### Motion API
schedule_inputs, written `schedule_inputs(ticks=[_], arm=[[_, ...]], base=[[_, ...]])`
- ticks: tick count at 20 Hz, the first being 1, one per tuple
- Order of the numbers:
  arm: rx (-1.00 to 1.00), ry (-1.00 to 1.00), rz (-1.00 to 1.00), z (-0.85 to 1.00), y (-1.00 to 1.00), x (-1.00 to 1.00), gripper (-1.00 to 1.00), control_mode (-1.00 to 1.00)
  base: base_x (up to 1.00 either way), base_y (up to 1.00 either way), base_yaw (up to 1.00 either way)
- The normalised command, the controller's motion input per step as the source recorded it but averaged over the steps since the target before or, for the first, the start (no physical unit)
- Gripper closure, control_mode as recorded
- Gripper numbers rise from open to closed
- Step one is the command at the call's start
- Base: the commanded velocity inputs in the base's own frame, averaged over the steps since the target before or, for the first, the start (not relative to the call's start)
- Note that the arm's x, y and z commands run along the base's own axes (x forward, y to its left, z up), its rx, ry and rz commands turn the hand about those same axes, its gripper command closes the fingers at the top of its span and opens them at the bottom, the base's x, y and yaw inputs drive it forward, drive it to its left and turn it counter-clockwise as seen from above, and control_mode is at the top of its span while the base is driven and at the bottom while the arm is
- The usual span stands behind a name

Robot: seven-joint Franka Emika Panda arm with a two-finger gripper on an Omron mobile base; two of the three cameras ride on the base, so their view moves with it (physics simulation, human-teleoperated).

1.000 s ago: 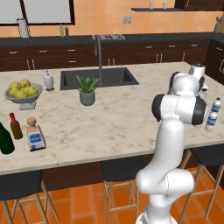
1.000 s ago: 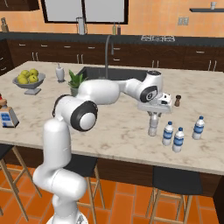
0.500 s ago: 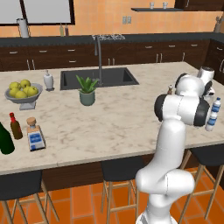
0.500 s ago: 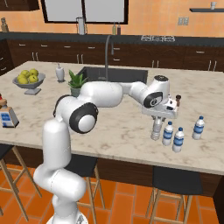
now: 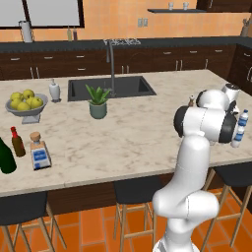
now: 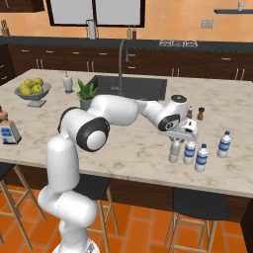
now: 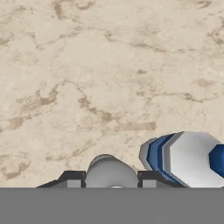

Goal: Move the plastic bottles in the middle to the plastics group, and the glass bottles in the middle to the glass group.

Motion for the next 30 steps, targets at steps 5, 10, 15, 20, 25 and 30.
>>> schedule_inputs(ticks=[5, 10, 15, 20, 25, 30], arm=[[-0.01, 0.00, 0.00, -0.20, 0.00, -0.02, 1.00, -1.00], [0.00, 0.00, 0.00, -0.07, 0.00, -0.02, 1.00, -1.00], [-0.02, -0.02, 0.00, 0.11, 0.00, -0.04, -1.00, -1.00], [-0.06, -0.01, 0.00, 0.22, 0.00, -0.01, -1.00, -1.00], [-0.09, -0.01, 0.00, 0.49, 0.00, -0.08, -1.00, -1.00], [-0.03, -0.05, 0.02, 0.46, 0.21, -0.69, -1.00, -1.00]], base=[[0.00, 0.00, 0.00], [0.00, 0.00, 0.00], [0.00, 0.00, 0.00], [0.00, 0.00, 0.00], [0.00, 0.00, 0.00], [0.00, 0.00, 0.00]])
